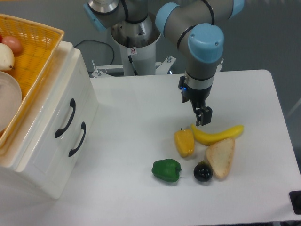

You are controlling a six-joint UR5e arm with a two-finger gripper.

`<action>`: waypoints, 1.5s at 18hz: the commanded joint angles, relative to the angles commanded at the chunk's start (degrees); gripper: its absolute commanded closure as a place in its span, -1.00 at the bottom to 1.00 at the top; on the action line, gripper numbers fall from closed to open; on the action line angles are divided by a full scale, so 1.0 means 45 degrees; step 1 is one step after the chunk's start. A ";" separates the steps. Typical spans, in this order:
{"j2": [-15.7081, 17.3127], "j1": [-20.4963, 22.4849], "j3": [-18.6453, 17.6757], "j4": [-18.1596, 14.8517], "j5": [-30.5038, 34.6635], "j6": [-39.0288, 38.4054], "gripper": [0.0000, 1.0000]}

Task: Slide the top white drawer open
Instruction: 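Raise the gripper and open it above the yellow pepper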

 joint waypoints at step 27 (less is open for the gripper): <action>-0.0020 -0.0293 -0.0019 -0.0527 -0.3594 -0.6503 -1.00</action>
